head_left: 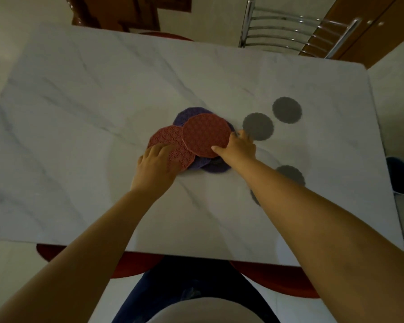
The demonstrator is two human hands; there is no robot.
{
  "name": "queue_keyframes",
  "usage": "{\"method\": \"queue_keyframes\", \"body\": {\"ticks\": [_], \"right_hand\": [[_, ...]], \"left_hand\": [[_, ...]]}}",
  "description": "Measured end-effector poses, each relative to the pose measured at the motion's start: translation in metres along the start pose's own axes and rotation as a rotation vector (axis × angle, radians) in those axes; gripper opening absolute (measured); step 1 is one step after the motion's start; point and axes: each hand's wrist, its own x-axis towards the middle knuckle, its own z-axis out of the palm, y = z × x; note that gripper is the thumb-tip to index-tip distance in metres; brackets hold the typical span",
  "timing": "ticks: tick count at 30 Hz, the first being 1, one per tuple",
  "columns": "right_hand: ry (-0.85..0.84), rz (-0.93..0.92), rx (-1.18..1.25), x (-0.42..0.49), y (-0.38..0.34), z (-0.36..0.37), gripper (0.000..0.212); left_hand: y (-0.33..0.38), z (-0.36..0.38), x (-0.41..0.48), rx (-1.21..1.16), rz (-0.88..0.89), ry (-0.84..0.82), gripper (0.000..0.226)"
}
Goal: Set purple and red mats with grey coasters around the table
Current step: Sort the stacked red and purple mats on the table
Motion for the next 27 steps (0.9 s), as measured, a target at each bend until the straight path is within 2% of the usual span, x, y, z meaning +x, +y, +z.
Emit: {"method": "queue_keyframes", "body": {"ticks": [8, 12, 16, 21, 27], "right_hand": [[-0.001, 0.136, 0.107, 0.002, -0.013, 0.008, 0.091], [0.037, 0.116, 0.021, -0.001, -0.033, 0.003, 0.100], [0.162, 0.103, 0.059, -0.009, -0.046, 0.005, 0.076], [0.198, 0.027, 0.437, -0.025, -0.041, 0.000, 0.042], [0.090, 0.000, 1.093, -0.058, -0.032, -0.014, 0.020]], "left_hand": [[-0.017, -0.005, -0.016, -0.026, -0.041, 0.001, 0.048], [-0.033, -0.007, -0.020, -0.001, -0.042, 0.016, 0.048], [-0.041, -0.006, -0.024, 0.026, -0.049, 0.004, 0.048], [-0.052, -0.010, -0.019, -0.122, -0.092, -0.056, 0.050], [-0.056, -0.014, -0.015, -0.603, -0.246, -0.085, 0.048]]}}
